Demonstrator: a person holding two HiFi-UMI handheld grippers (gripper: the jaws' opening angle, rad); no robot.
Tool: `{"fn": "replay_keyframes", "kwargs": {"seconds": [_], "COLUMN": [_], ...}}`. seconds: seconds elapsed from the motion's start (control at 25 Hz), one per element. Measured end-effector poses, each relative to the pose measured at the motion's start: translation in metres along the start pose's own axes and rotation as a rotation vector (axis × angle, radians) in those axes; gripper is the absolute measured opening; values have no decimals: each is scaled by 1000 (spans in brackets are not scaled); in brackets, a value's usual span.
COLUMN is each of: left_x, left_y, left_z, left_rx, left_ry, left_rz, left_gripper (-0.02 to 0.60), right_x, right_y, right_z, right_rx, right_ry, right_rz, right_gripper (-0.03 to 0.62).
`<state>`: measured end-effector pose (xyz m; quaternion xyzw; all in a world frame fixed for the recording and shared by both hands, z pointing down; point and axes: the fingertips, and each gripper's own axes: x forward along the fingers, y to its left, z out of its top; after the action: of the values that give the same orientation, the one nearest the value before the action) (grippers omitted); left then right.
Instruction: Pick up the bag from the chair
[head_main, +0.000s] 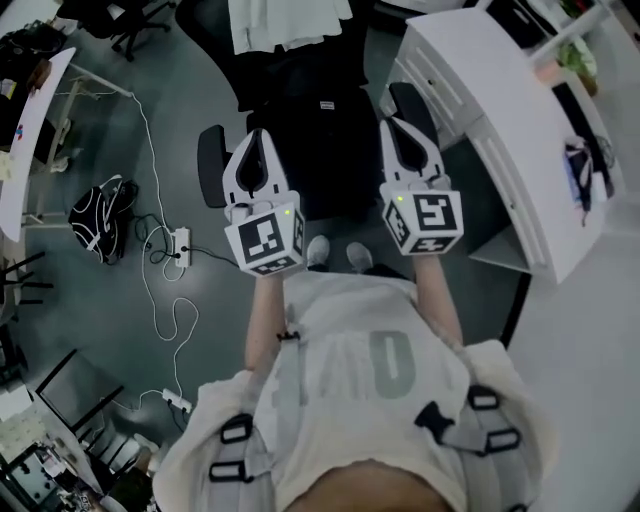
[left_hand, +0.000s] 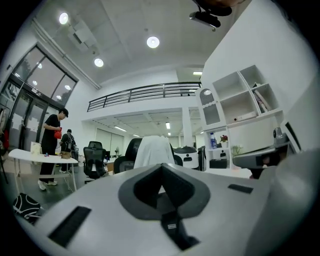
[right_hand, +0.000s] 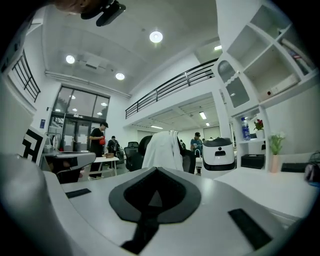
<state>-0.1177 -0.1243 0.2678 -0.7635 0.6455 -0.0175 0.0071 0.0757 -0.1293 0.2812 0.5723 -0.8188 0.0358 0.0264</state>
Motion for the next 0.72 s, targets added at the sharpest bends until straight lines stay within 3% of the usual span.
{"fn": "replay_keyframes", "kwargs": {"seconds": [0.24, 0.48, 0.72], "left_x": [15, 17, 24], "left_y": [28, 58, 59], "left_z": [-5, -16, -18], "left_rx": [59, 1, -17], "left_ry": [-1, 18, 19], "left_rz": [-61, -59, -27], "left_gripper": [5, 5, 5], "right_x": [11, 17, 34], "right_y": [21, 26, 30], "right_z": [-3, -9, -9], "right_rx": [13, 20, -12], "right_ry": [3, 18, 25], "right_rz": [-64, -112, -62], "right_gripper": [5, 5, 5]}}
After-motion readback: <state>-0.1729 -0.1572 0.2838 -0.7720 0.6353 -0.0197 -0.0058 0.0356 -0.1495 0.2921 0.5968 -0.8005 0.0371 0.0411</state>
